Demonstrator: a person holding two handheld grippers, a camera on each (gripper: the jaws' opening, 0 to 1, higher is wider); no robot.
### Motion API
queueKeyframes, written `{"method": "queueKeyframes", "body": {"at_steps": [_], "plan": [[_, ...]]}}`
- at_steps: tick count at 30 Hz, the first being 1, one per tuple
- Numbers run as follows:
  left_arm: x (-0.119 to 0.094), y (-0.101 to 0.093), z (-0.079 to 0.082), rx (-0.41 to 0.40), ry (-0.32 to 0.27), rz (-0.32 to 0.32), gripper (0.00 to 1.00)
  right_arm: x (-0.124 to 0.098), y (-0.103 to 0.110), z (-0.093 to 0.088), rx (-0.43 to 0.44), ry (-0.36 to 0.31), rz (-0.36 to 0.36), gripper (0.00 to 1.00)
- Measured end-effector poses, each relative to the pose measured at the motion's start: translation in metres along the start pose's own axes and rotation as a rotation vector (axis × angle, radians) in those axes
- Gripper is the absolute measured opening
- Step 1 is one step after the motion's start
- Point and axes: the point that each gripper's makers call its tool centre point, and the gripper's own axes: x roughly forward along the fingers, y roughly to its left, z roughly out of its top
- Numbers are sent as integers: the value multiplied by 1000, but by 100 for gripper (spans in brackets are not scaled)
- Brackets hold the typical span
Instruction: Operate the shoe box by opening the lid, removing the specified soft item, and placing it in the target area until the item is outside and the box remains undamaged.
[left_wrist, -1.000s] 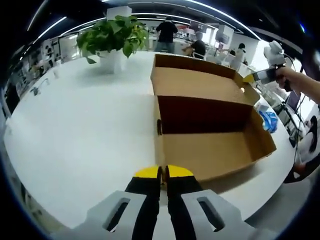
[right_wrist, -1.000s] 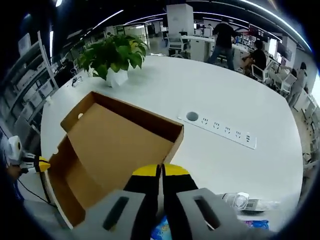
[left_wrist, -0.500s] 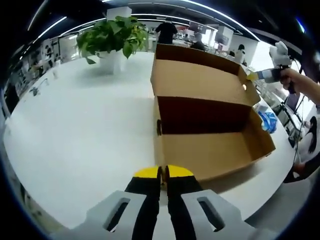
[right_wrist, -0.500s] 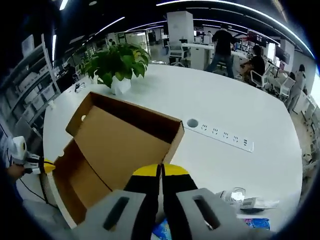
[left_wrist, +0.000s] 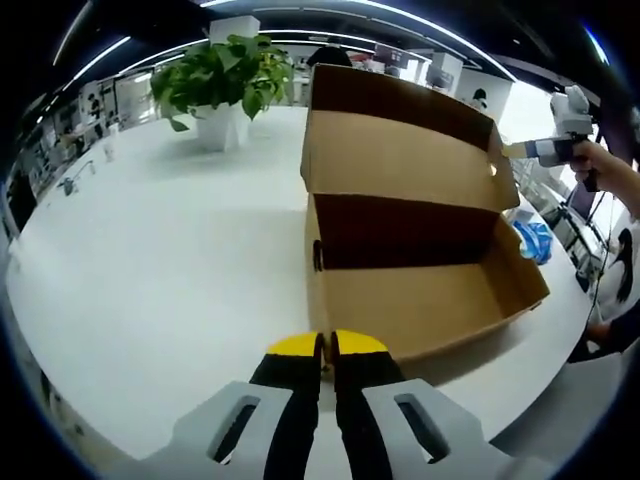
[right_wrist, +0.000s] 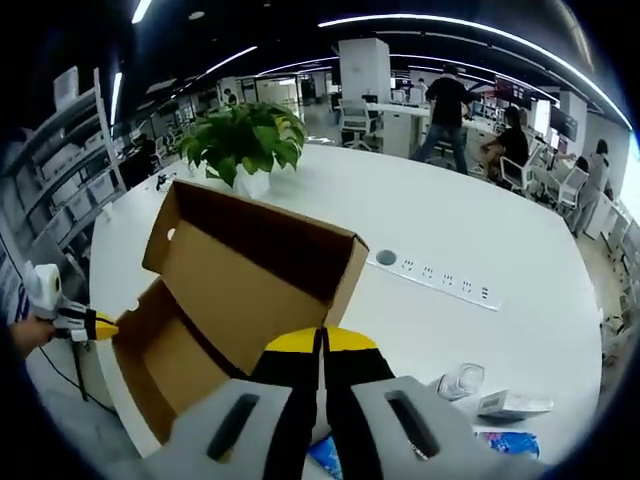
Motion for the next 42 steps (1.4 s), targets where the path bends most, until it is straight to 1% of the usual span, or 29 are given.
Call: {"method": "queueKeyframes", "body": {"at_steps": [4,10,17,24,32,42], "plan": [[0,0,0,5,-2,-3,0,-8,4,-2,-8,-28,-6,0],[-2,-1,0,-16,-24,-6,1,-18,9,-5,-20,-64,-14,0],[-2,-1,0,-7,-32,-8,1,-29,16,-10,-44,-114,-28,0],[-2,-2,0,1,-35,-7,1,-40,23,-16,-55,-139,-32,0],[-2,-2,-1,12,-41,-9,2,-51,30,-25,-32,-185,-36,0],[-2,-2,0,24,-48,-12,2,-58,38,-35,-14,-208,-39,0]]}}
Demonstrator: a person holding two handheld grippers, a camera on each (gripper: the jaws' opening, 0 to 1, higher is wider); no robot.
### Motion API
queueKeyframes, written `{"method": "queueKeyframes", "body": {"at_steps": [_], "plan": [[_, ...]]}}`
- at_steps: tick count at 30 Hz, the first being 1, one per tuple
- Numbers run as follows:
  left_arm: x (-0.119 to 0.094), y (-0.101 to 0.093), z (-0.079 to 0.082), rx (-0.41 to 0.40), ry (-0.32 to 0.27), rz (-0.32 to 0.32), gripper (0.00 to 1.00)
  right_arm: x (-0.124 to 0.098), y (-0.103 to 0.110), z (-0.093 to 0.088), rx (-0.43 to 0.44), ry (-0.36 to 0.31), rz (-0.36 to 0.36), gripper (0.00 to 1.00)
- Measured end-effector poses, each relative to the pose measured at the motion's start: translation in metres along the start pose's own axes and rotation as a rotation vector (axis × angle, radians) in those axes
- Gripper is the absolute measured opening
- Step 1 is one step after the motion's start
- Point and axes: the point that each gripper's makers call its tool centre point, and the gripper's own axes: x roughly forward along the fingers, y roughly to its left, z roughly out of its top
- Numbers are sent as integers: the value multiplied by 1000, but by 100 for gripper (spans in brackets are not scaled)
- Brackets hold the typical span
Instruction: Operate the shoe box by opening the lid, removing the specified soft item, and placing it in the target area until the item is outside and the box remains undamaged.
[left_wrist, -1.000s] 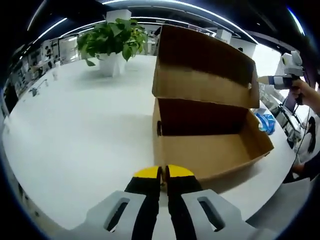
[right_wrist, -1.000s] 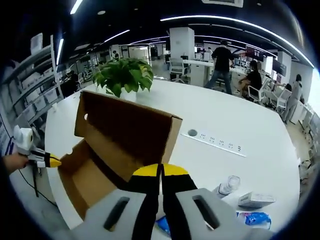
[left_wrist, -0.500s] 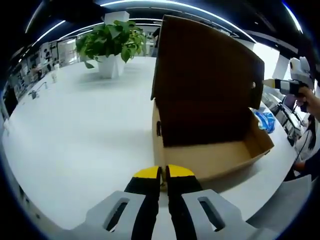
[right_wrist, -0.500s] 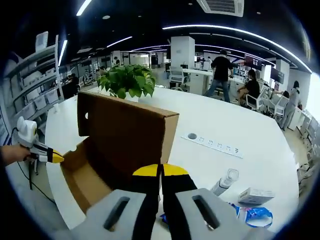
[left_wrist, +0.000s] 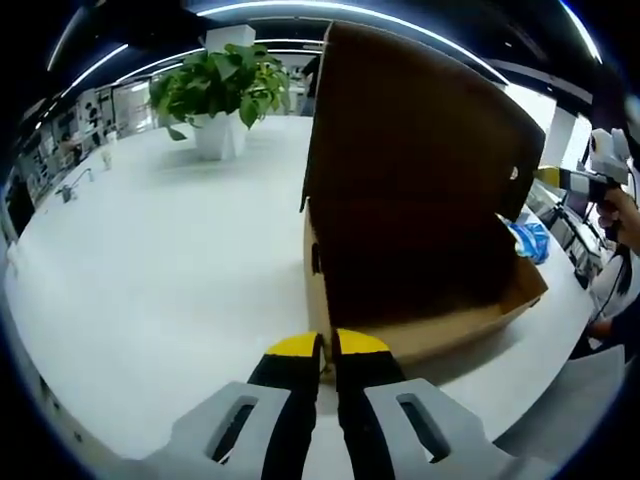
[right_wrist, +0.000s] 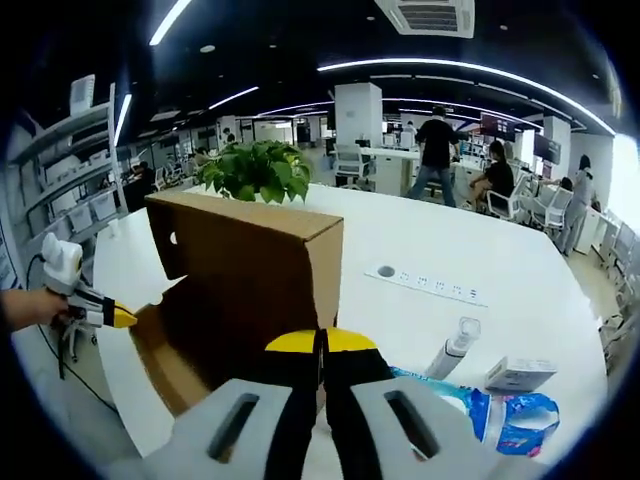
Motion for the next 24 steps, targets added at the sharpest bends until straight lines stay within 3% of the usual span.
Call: {"method": "queueKeyframes", "body": {"at_steps": [18,24], "plan": [[-6,4,3,30,-5,20,7,-11,9,-15,24,-29,-13,0],[-13,7,14,40,-32,28,7,-14,11,-18,22,-33,-14,0]]}}
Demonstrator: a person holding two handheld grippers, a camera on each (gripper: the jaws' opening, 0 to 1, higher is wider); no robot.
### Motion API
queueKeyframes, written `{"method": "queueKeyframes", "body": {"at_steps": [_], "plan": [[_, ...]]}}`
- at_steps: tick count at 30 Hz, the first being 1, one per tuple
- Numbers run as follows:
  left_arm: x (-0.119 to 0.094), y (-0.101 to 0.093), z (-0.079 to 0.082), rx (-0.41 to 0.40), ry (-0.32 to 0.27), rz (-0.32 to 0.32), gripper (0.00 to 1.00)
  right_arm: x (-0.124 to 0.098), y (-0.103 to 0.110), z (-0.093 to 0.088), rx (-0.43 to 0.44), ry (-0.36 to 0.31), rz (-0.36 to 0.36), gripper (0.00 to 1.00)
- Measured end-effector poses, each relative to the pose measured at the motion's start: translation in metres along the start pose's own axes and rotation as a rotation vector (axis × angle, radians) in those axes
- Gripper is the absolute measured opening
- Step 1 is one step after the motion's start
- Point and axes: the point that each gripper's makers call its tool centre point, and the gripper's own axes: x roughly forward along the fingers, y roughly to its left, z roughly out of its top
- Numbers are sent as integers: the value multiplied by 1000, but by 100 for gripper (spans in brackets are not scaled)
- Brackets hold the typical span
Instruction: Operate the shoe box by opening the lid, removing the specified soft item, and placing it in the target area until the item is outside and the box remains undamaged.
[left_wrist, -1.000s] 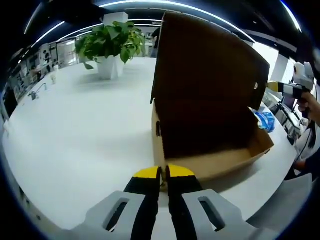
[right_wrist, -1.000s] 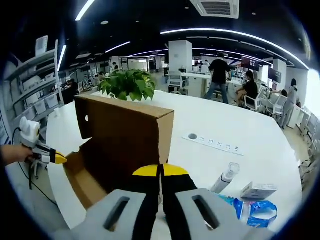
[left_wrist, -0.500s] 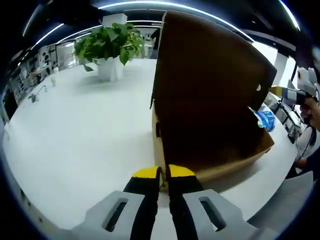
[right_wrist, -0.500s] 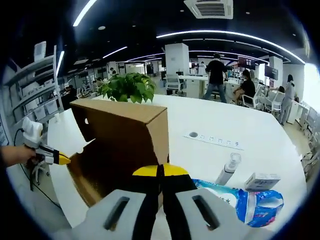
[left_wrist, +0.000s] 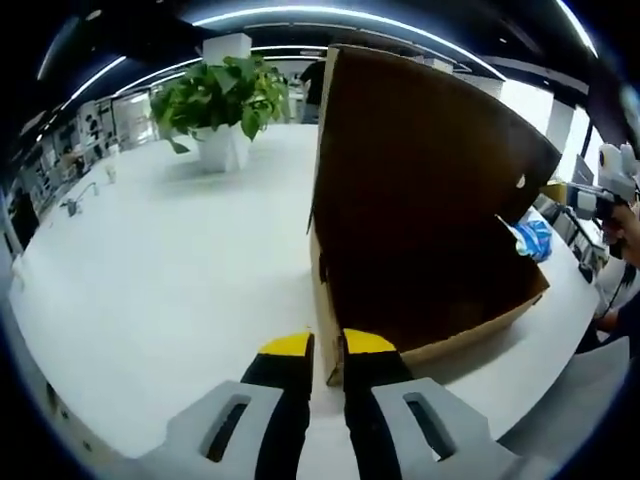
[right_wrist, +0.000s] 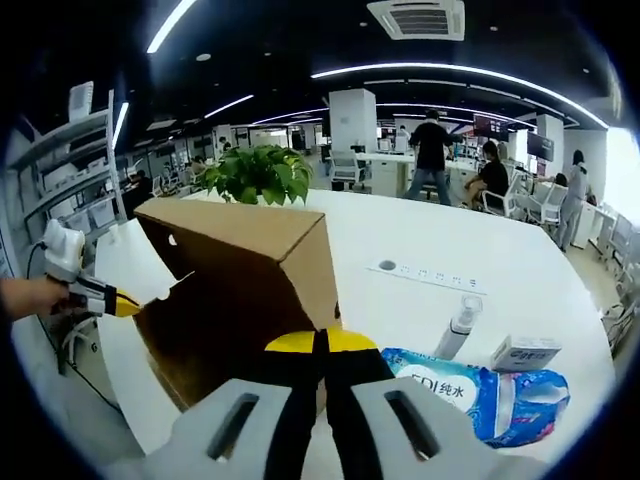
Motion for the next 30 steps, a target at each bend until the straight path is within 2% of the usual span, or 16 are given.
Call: {"method": "queueKeyframes", "body": {"at_steps": [5,13,18,25,30], "plan": [[-6,3,18,20,-35,6,8,-1,1,-3,-8,-1,4,0],[-15,6,62,85,-135,20,11,-3,3,-6,-17,-2,7,0],[-18,5,83,119,-183,21,10,-4,4,-8,-20,1,9,0],[-18,-1,99,156,-221,13,9,-6,6,-11,-29,4,9,0],[-20,-4,105,186,-246,8,4,-7,7,-14,-32,7,10,0]]}}
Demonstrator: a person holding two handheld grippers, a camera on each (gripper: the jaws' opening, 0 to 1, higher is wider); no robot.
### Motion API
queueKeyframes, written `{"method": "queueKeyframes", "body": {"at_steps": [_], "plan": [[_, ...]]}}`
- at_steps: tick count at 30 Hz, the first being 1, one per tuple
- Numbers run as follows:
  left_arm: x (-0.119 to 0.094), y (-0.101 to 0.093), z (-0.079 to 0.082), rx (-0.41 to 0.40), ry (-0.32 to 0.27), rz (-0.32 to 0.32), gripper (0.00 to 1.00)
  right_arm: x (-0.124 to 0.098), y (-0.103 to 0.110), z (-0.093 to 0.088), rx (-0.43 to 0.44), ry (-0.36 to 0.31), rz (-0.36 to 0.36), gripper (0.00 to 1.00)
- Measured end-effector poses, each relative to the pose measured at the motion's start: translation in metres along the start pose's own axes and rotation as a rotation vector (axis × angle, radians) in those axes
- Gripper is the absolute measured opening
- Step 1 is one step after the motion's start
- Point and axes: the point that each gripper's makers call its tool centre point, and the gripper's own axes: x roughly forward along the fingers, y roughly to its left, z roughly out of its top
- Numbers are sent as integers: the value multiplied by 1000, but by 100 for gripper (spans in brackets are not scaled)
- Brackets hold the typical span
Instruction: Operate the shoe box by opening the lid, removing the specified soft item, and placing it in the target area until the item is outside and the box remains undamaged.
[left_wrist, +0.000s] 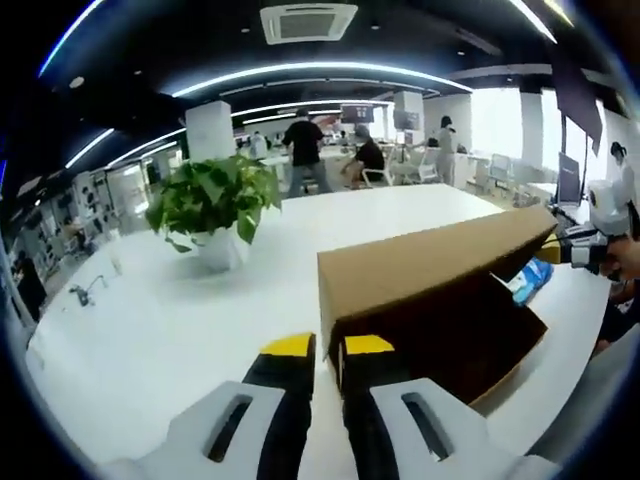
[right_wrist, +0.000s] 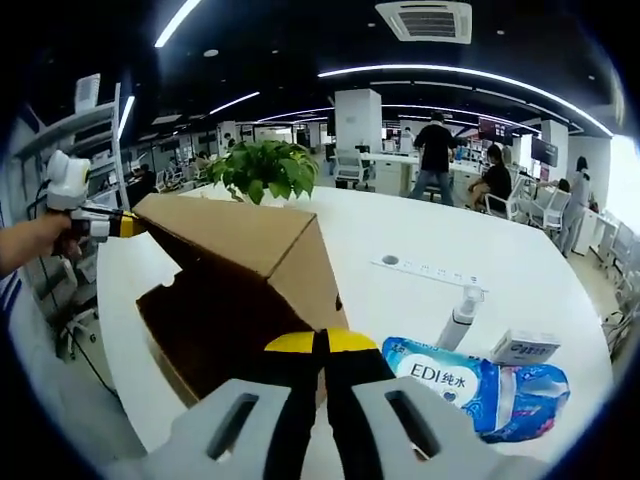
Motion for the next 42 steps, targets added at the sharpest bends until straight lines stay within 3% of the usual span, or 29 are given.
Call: {"method": "queueKeyframes", "body": {"at_steps": [4,26,34,42], "plan": [[-2,-2,-1,13,-3,-3,0,-1,1,-3,-9,3,0,0],[-17,-11,-34,40,60,-26,0,-15,15,-24,-87,16,41,2],[-20,-18,-45,52,80,-48,5,-20,28,-28,-142,1,83,10],[-24,-22,-55,64,96,-76,8,-25,34,-35,-159,-7,110,13]]}}
